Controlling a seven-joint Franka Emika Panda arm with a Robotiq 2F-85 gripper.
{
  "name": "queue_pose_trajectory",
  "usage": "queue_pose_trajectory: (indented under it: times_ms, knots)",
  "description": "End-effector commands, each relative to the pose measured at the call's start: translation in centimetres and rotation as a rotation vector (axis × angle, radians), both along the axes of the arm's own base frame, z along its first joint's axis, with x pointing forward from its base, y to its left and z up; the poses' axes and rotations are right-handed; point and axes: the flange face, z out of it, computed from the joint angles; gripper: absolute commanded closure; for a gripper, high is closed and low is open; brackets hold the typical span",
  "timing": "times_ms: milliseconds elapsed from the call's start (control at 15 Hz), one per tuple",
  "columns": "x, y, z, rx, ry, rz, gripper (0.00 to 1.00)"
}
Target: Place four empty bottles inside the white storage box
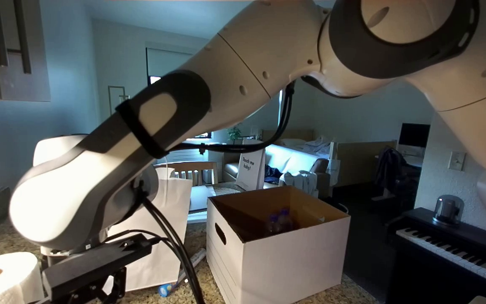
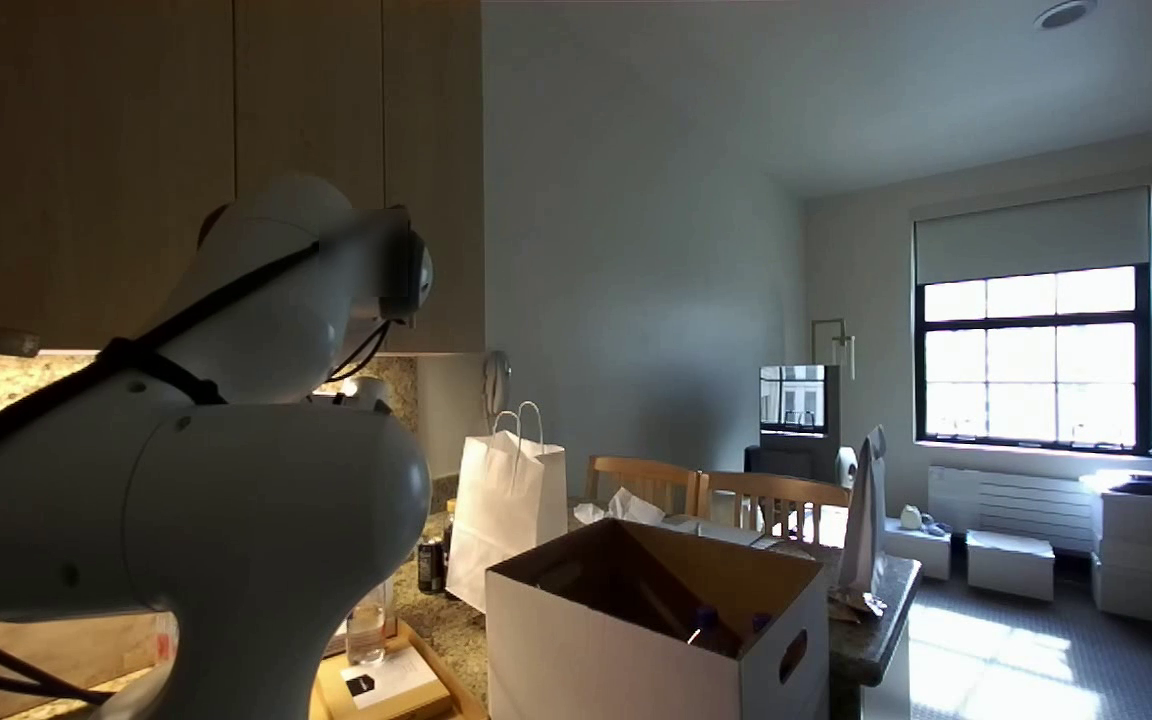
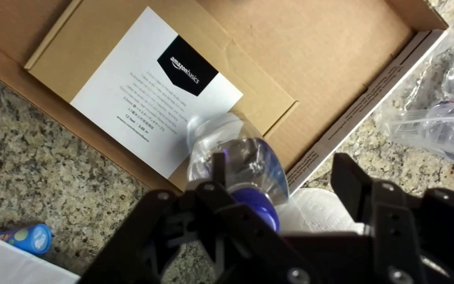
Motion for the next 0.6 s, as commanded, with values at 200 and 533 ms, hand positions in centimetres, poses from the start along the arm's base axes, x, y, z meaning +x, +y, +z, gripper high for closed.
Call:
queue_pose_trajectory:
  times_ms: [200,533]
  knots:
    - [0.08,0.29,-0.22,-0.016,-0.096,-0.043,0.0]
    - [0.19,0.35,-0.08,-0.014,-0.134,-0.054,0.4]
